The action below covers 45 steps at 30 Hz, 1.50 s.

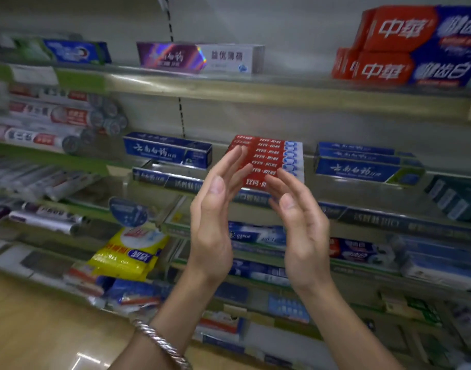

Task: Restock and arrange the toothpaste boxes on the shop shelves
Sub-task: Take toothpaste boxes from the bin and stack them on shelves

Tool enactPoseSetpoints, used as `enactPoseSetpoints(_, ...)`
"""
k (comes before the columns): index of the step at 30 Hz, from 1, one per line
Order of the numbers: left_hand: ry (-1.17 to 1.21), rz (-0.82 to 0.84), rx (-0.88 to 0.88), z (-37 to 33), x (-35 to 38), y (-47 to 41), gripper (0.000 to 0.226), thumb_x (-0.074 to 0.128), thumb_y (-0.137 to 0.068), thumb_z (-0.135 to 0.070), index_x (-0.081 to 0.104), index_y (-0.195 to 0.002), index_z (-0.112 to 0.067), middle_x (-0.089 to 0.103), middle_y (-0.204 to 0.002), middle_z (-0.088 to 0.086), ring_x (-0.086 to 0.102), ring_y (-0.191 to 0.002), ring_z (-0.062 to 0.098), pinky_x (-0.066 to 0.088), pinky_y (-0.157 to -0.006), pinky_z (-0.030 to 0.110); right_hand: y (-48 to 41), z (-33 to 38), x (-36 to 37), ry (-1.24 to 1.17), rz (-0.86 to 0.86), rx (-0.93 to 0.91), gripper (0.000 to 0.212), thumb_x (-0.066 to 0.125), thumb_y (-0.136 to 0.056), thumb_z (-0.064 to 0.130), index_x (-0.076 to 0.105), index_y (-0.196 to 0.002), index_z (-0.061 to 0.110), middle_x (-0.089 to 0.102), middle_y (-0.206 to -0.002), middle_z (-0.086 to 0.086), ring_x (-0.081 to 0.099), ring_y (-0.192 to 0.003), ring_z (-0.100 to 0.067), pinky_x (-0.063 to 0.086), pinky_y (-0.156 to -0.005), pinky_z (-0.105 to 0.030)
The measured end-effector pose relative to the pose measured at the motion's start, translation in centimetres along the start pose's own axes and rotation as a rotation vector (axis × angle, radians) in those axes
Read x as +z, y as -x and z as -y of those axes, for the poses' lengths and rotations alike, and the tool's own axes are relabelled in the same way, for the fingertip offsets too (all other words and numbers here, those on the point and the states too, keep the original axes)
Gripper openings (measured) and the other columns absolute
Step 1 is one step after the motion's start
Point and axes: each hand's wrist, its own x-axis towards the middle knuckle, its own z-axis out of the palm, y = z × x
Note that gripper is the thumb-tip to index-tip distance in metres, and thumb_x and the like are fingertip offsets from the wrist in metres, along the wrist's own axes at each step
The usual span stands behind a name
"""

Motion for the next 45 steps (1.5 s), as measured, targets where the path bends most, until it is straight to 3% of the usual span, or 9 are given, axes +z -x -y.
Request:
enactPoseSetpoints(6,-0.048,-0.052,0.056,0.9,-1.9,5.4,0.056,0.026,-0.089,-0.042,0.045,-0.133,-0.012,0.054,-0.137,0.007,0.052,-0.128,0.025,0.041,-0.104,0.035,4.3,-2.6,0.1,-0.068,0.051,0.009,0.056,0.047,-0.084,0.04,0.049,-0.132,0.01,0.062,-0.126,-0.002,0.057,-0.12,-0.012,0.047,-0.101,-0.031)
enactPoseSetpoints(10,-0.099,-0.085,0.079,2.8,-2.8,10.0,0.059,0.025,-0.089,-0.042,0.042,-0.135,-0.008,0.05,-0.14,0.015,0.049,-0.129,0.029,0.037,-0.109,0.046,7.6,-5.2,0.0,-0.163,0.102,-0.009,0.054,0.046,-0.085,0.038,0.049,-0.131,0.009,0.062,-0.124,-0.005,0.058,-0.118,-0.013,0.048,-0.099,-0.029)
enactPoseSetpoints(14,-0.128,-0.113,0.121,6.1,-4.7,14.9,0.062,0.023,-0.087,-0.044,0.04,-0.135,-0.008,0.046,-0.143,0.017,0.048,-0.13,0.029,0.036,-0.11,0.045,12.0,-9.7,0.2,-0.257,0.142,-0.038,0.05,0.046,-0.084,0.037,0.049,-0.127,0.011,0.062,-0.121,-0.006,0.059,-0.115,-0.012,0.048,-0.093,-0.025)
enactPoseSetpoints(21,-0.174,-0.13,0.126,16.9,-12.0,25.8,0.071,0.02,-0.087,-0.043,0.033,-0.142,0.0,0.044,-0.145,0.02,0.05,-0.128,0.03,0.036,-0.109,0.046,23.5,-23.2,1.8,-0.29,0.161,-0.014,0.049,0.046,-0.089,0.031,0.047,-0.129,0.004,0.061,-0.116,-0.008,0.06,-0.111,-0.013,0.049,-0.091,-0.025)
enactPoseSetpoints(34,-0.155,-0.144,0.167,38.6,-24.3,47.1,0.058,0.024,-0.089,-0.038,0.038,-0.135,-0.005,0.047,-0.14,0.021,0.048,-0.129,0.032,0.039,-0.108,0.042,41.4,-46.5,3.9,-0.343,0.108,-0.1,0.052,0.045,-0.086,0.031,0.048,-0.125,-0.001,0.06,-0.12,-0.021,0.058,-0.115,-0.026,0.048,-0.098,-0.039)
enactPoseSetpoints(38,-0.177,-0.224,0.028,44.8,-24.8,52.6,0.035,0.03,-0.096,-0.034,0.048,-0.124,-0.022,0.057,-0.13,0.008,0.055,-0.122,0.022,0.045,-0.101,0.038,44.1,-48.6,2.2,-0.336,0.081,-0.104,0.057,0.043,-0.082,0.035,0.046,-0.124,-0.003,0.058,-0.119,-0.022,0.057,-0.114,-0.029,0.048,-0.098,-0.04)
enactPoseSetpoints(41,-0.459,-0.264,-0.25,51.6,-24.3,57.7,0.022,0.04,-0.094,-0.026,0.06,-0.106,-0.028,0.067,-0.107,-0.003,0.062,-0.1,0.008,0.049,-0.087,0.031,45.3,-48.7,0.6,-0.299,0.05,-0.099,0.054,0.042,-0.082,0.035,0.047,-0.123,-0.001,0.059,-0.115,-0.018,0.059,-0.11,-0.024,0.049,-0.093,-0.032)
enactPoseSetpoints(43,-0.68,-0.079,-0.547,55.9,-24.3,61.3,0.031,0.043,-0.087,-0.031,0.066,-0.106,-0.02,0.07,-0.105,-0.002,0.063,-0.099,0.01,0.049,-0.09,0.034,45.3,-48.4,0.0,-0.29,0.046,-0.106,0.054,0.042,-0.081,0.036,0.048,-0.122,0.0,0.06,-0.115,-0.017,0.059,-0.111,-0.024,0.05,-0.094,-0.033)
enactPoseSetpoints(45,-0.897,0.18,-0.676,58.8,-24.9,64.4,0.046,0.037,-0.083,-0.038,0.066,-0.106,-0.011,0.068,-0.107,0.006,0.062,-0.101,0.021,0.047,-0.091,0.036,45.1,-48.1,-0.5,-0.267,0.049,-0.122,0.054,0.043,-0.081,0.036,0.049,-0.121,0.0,0.061,-0.114,-0.017,0.059,-0.112,-0.026,0.05,-0.096,-0.035)
